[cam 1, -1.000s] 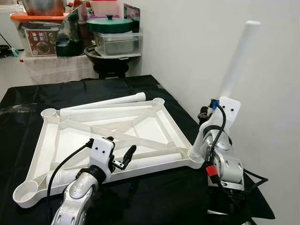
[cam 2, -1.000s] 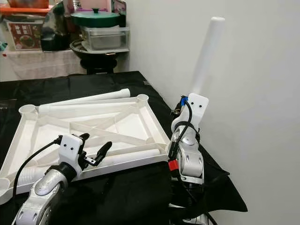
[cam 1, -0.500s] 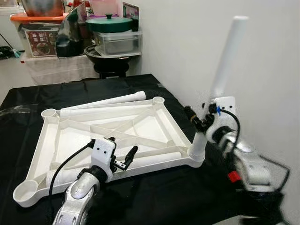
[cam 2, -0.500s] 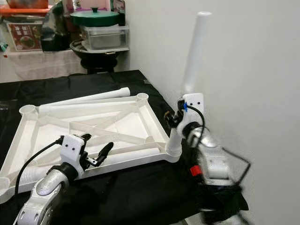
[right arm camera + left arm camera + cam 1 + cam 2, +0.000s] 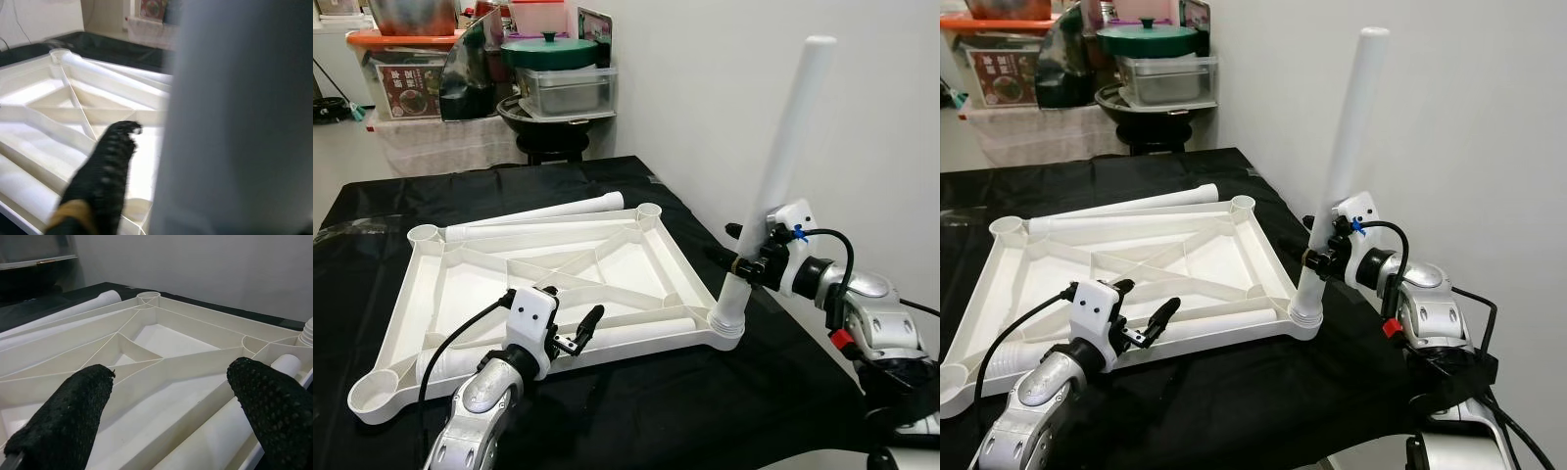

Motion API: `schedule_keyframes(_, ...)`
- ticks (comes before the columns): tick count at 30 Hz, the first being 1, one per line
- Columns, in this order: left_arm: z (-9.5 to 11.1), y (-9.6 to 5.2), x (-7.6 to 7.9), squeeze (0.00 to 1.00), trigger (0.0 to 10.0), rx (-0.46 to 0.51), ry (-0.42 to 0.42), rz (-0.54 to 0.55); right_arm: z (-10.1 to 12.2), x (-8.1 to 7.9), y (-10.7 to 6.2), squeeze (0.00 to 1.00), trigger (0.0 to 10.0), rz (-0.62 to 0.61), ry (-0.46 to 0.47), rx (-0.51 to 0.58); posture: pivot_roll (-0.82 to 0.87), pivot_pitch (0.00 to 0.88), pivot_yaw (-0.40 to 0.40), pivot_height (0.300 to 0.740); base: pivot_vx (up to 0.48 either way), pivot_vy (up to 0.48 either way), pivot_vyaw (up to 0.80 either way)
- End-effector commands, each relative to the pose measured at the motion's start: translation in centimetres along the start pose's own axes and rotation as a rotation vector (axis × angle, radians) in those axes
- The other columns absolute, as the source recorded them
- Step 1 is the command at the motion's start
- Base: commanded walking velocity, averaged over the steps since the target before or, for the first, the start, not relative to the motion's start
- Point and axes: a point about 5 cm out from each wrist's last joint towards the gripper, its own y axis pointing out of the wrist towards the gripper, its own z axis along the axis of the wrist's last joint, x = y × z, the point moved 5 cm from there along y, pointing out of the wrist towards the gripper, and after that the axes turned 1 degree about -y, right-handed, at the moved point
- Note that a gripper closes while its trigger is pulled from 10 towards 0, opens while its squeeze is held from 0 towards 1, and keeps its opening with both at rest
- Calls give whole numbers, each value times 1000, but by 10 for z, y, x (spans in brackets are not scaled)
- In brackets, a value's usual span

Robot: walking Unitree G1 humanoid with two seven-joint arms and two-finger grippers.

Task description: Building children table

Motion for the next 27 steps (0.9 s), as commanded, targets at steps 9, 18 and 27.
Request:
schedule_keyframes(9,-1,-1,3,0,10000,-6,8,-17,8,11,3,0,0,-122,-52,72,64,0,-56,740,0,0,0)
schedule_keyframes(18,-3,-1,4,0,10000,-11,8,-14,-31,10,-1,0,0,-765,159,-73,66,0,-58,740,0,0,0)
schedule_keyframes(27,-3,-2,5,0,10000,-14,6,-10,-36,-50,16,0,0,-835,294,-64,70,0,-60,740,0,0,0)
